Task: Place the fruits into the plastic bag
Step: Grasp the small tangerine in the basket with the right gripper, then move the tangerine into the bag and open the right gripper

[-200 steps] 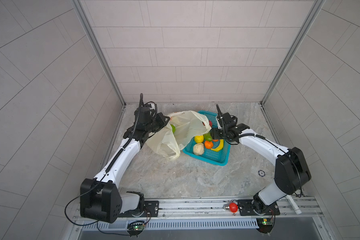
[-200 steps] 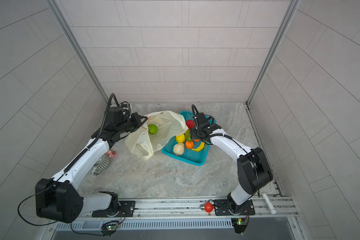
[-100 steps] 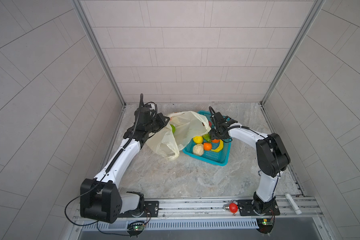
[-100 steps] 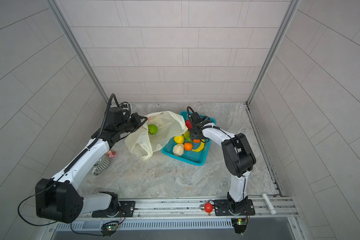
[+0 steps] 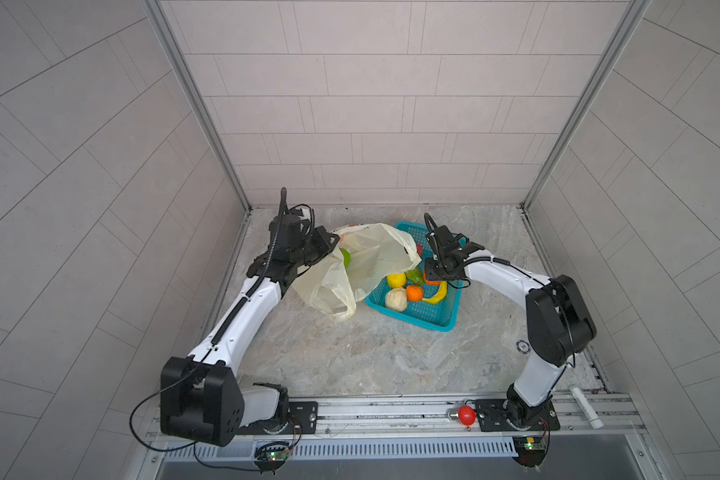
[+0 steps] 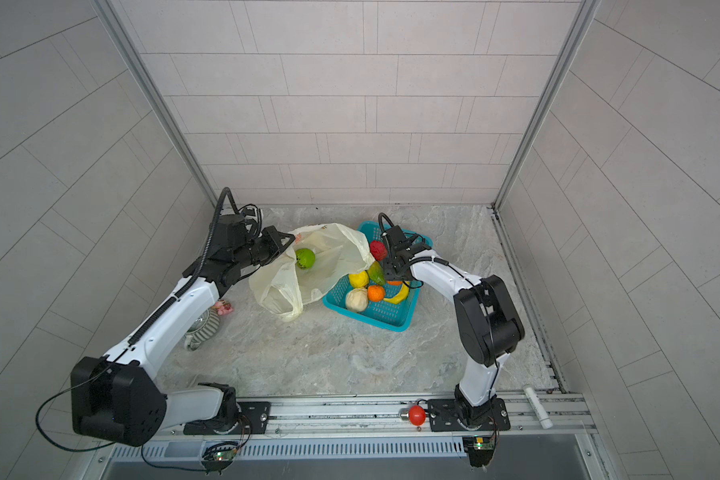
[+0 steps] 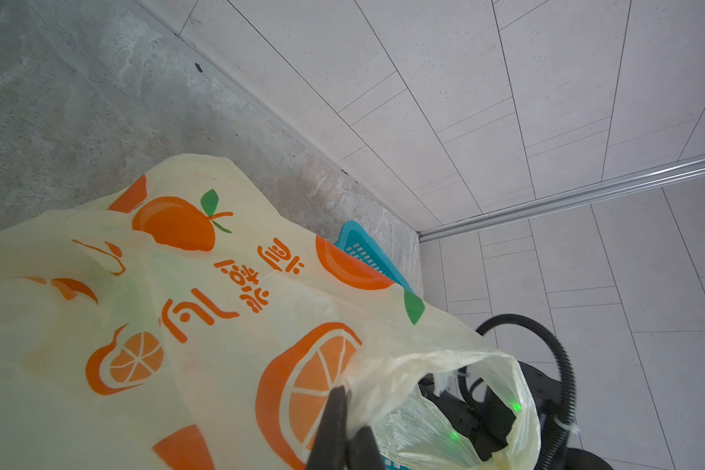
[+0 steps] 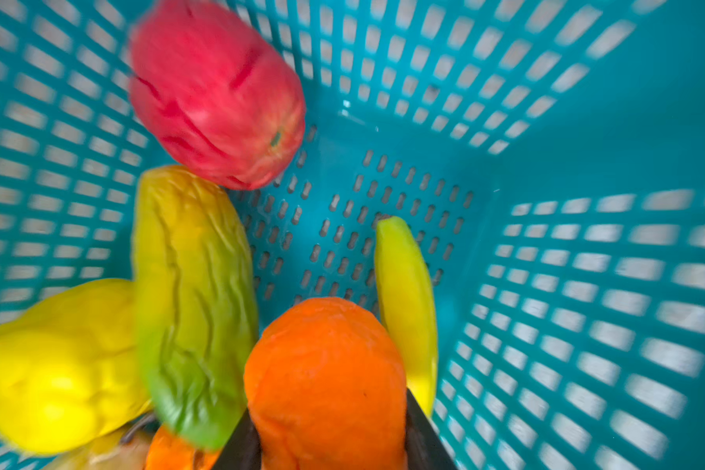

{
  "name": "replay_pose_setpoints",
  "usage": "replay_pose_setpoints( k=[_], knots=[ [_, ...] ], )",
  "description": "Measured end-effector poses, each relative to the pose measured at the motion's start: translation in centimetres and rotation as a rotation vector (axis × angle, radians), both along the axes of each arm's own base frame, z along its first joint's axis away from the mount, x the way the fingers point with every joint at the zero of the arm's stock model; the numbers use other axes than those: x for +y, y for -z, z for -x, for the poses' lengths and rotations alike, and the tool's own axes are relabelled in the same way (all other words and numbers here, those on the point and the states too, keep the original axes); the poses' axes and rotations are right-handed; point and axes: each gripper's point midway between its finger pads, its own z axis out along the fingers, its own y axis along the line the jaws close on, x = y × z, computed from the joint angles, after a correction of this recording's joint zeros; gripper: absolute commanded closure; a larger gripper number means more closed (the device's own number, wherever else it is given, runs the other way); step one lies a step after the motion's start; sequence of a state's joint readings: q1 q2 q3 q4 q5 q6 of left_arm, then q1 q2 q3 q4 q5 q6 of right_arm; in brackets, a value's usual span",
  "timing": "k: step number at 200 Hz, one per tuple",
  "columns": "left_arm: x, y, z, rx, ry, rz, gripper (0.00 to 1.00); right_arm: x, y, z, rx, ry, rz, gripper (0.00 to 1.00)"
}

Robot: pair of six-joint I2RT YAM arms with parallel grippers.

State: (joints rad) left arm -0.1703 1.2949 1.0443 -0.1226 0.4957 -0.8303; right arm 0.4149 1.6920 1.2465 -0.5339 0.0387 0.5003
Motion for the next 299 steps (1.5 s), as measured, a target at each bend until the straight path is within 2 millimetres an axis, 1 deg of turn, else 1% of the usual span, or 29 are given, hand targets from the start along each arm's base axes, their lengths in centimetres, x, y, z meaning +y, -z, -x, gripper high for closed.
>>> replay_pose_setpoints(
  k=[50, 62, 74, 87, 94, 108, 113, 120, 133, 144, 147, 154, 163, 174, 177, 199, 210, 218, 238, 279, 289, 299],
  knots=[
    [0.0, 0.1, 0.0, 0.002, -0.001, -0.004, 1.00, -0.5, -11.9, 1.0, -0.305, -0.046, -0.079, 0.69],
    [0.0, 0.1, 0.0, 0.000, -0.001, -0.005, 1.00, -0.1, -15.1, 1.4, -0.405, -0.079, -0.097, 0.69],
    [0.1, 0.1, 0.0, 0.000, -0.001, -0.006, 1.00, 0.8, -18.4, 2.1, -0.509, -0.128, -0.124, 0.69],
    [0.1, 0.1, 0.0, -0.001, 0.000, -0.008, 1.00, 2.3, -22.2, 3.3, -0.619, -0.202, -0.166, 0.69],
    [0.1, 0.1, 0.0, -0.001, 0.001, -0.009, 1.00, 3.3, -23.9, 3.9, -0.662, -0.241, -0.184, 0.69],
    [0.1, 0.1, 0.0, -0.001, 0.001, -0.010, 1.00, 6.4, -27.4, 5.4, -0.749, -0.350, -0.236, 0.69],
    [0.1, 0.1, 0.0, -0.001, 0.001, -0.010, 1.00, 7.4, -28.1, 5.9, -0.767, -0.385, -0.249, 0.69],
    [0.1, 0.1, 0.0, -0.002, 0.001, -0.010, 1.00, 9.4, -29.2, 6.8, -0.790, -0.451, -0.279, 0.68],
    [0.1, 0.1, 0.0, -0.001, 0.001, -0.010, 1.00, 12.8, -30.1, 8.1, -0.805, -0.557, -0.326, 0.68],
    [0.1, 0.1, 0.0, -0.001, 0.001, -0.010, 1.00, 15.5, -29.6, 8.7, -0.783, -0.632, -0.359, 0.69],
    [0.1, 0.1, 0.0, -0.001, 0.001, -0.010, 1.00, 16.0, -29.4, 8.7, -0.779, -0.645, -0.364, 0.68],
    [0.1, 0.1, 0.0, -0.001, 0.001, -0.010, 1.00, 17.4, -28.6, 8.6, -0.755, -0.672, -0.379, 0.68],
    [0.1, 0.1, 0.0, -0.001, 0.001, -0.010, 1.00, 18.8, -26.8, 8.1, -0.712, -0.691, -0.387, 0.68],
    [0.0, 0.1, 0.0, 0.000, 0.002, -0.010, 1.00, 20.2, -24.0, 7.1, -0.644, -0.693, -0.383, 0.69],
    [0.0, 0.1, 0.0, 0.000, 0.001, -0.011, 1.00, 20.6, -23.0, 6.7, -0.621, -0.691, -0.376, 0.69],
    [0.1, 0.2, 0.0, 0.001, 0.001, -0.011, 1.00, 22.4, -17.0, 4.5, -0.486, -0.673, -0.319, 0.69],
    [0.0, 0.2, 0.0, 0.001, 0.002, -0.011, 1.00, 22.9, -14.5, 3.5, -0.429, -0.660, -0.285, 0.68],
    [0.0, 0.2, 0.1, 0.001, 0.002, -0.011, 1.00, 23.2, -13.1, 2.8, -0.397, -0.652, -0.266, 0.69],
    [-0.2, 0.2, 0.1, 0.001, 0.007, -0.011, 1.00, 23.8, -10.3, 1.5, -0.334, -0.630, -0.229, 0.68],
    [-0.8, 0.1, 0.3, 0.001, 0.021, -0.009, 1.00, 23.6, -6.3, -0.3, -0.252, -0.576, -0.200, 0.62],
    [-0.9, 0.2, 0.4, 0.001, 0.024, -0.009, 1.00, 23.3, -5.7, -0.4, -0.238, -0.565, -0.194, 0.60],
    [-1.0, 0.2, 0.4, 0.001, 0.026, -0.008, 1.00, 23.1, -5.2, -0.5, -0.224, -0.555, -0.190, 0.55]
  ],
)
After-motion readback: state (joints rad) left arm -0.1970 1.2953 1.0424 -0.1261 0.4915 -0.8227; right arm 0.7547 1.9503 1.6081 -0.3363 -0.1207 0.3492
